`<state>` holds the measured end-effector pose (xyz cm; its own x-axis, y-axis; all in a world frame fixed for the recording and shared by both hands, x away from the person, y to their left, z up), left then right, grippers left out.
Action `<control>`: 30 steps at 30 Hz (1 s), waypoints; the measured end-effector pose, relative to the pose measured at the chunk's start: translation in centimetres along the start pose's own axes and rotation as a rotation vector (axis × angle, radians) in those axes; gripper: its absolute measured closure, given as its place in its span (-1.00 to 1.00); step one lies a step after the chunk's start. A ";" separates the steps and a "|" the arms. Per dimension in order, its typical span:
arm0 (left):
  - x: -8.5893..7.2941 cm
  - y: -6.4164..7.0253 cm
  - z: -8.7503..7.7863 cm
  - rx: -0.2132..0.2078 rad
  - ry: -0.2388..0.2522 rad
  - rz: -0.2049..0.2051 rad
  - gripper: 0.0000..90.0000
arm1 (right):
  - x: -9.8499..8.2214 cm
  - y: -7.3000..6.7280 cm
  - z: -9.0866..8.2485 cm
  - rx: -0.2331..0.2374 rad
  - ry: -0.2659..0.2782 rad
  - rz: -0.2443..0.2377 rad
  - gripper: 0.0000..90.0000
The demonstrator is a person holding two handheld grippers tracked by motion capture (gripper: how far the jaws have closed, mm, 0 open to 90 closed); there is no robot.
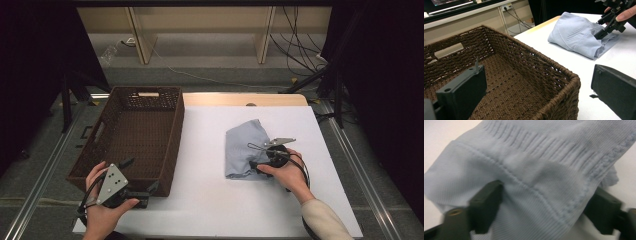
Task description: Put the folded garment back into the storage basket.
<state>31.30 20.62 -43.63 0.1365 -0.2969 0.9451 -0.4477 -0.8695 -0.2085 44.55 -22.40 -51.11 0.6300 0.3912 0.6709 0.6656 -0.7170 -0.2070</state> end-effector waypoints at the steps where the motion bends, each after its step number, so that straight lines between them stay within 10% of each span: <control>1: 0.0 0.0 0.0 0.000 -0.002 0.004 -1.00 | 0.0 -0.1 -0.1 0.000 -0.003 0.003 -0.36; 13: 0.1 -0.1 -0.1 0.008 0.012 0.000 -1.00 | -0.2 -1.1 -0.6 0.027 0.015 0.026 0.55; 30: 0.1 -0.2 -0.1 0.009 0.013 -0.003 -1.00 | 0.3 -1.2 -1.6 0.051 0.081 0.049 0.75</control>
<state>31.28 20.82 -43.49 0.1264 -0.2889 0.9490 -0.4395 -0.8739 -0.2075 43.34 -22.34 -49.56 0.6291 0.3068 0.7142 0.6559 -0.7027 -0.2758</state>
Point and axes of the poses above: each handheld gripper's, and its own axes: z roughly forward along the jaws, x roughly out of its top, y roughly to its right, the point moved 3 cm from there along z, roughly forward along the jaws, and after that the axes turned 11 degrees about x, right-handed, at the moved point
